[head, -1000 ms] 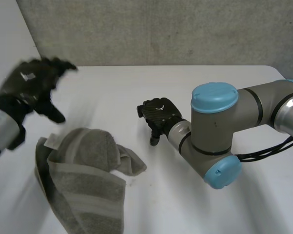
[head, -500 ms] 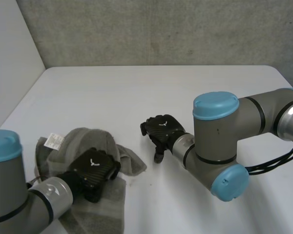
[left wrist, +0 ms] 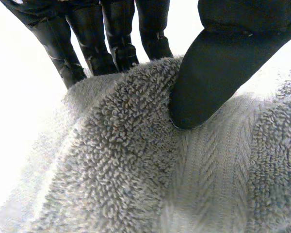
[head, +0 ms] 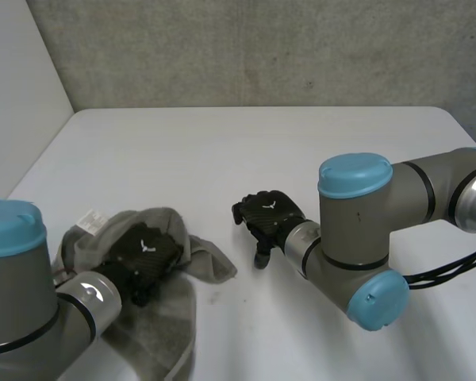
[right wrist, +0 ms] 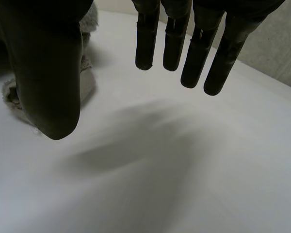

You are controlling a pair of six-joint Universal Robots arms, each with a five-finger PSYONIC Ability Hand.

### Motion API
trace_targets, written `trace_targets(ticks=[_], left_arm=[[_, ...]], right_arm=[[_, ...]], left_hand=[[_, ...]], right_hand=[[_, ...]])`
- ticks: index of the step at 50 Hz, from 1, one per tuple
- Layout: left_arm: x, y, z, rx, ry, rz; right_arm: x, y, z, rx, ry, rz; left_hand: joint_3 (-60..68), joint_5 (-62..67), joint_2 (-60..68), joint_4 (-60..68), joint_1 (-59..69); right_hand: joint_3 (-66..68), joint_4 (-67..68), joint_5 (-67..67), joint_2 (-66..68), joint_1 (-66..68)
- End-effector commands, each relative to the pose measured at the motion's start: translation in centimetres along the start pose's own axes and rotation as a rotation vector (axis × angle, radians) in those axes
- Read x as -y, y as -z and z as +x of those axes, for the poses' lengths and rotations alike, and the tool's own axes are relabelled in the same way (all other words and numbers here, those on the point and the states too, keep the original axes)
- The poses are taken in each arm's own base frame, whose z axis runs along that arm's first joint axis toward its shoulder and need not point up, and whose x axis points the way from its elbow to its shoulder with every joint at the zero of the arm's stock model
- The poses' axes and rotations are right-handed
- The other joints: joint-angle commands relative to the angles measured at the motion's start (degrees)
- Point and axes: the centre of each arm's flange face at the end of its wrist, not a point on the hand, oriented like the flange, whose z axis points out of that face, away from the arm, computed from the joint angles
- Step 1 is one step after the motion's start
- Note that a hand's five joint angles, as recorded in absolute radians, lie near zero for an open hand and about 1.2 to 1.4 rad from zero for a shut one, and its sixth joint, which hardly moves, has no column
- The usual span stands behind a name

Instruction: Fold the towel.

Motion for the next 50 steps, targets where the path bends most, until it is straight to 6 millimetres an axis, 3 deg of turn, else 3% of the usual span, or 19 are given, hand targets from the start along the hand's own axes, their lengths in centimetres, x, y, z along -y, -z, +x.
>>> trace_targets(ticks=[1, 3, 12, 19, 25, 36, 50], left_arm=[[4.7, 2.9, -2.3, 0.116, -0.017, 0.186], [6.5, 4.2, -3.6, 0.169, -0.001, 0.259], [9.3, 6.7, -6.3, 0.265, 0.062, 0.374], [11.3, 8.6, -8.4, 0.323, 0.162, 0.464], [11.9, 9.2, -9.0, 0.324, 0.228, 0.495], [12.0, 9.5, -8.9, 0.315, 0.263, 0.505], [12.7, 10.8, -9.2, 0.325, 0.305, 0.559]], right_arm=[[1.2, -0.5, -0.2, 0.050, -0.005, 0.035], [1.6, -0.4, -0.4, 0.085, -0.012, 0.025], [1.5, -1.8, -0.5, 0.112, -0.209, -0.035], [-0.6, -3.3, -2.8, 0.169, -0.378, -0.173], [-1.3, -3.7, -4.7, 0.191, -0.392, -0.191], [-1.3, -4.4, -5.2, 0.162, -0.380, -0.151], [-1.8, -5.6, -6.2, 0.149, -0.357, -0.125]], left_hand=[[10.86, 13.35, 10.65, 10.59, 13.56], [10.86, 13.35, 10.65, 10.59, 13.56], [10.86, 13.35, 10.65, 10.59, 13.56], [10.86, 13.35, 10.65, 10.59, 13.56], [10.86, 13.35, 10.65, 10.59, 13.56], [10.86, 13.35, 10.65, 10.59, 13.56], [10.86, 13.35, 10.65, 10.59, 13.56]], right_hand=[[-1.39, -1.46, -0.81, -1.75, -1.67], [-2.40, -2.47, -1.82, -2.76, -2.67], [-5.77, -5.84, -5.19, -6.13, -6.05], [-5.10, -5.17, -4.52, -5.46, -5.38], [-3.76, -3.83, -3.17, -4.11, -4.03], [1.63, 1.56, 2.21, 1.27, 1.36], [17.95, 17.88, 18.53, 17.59, 17.67]])
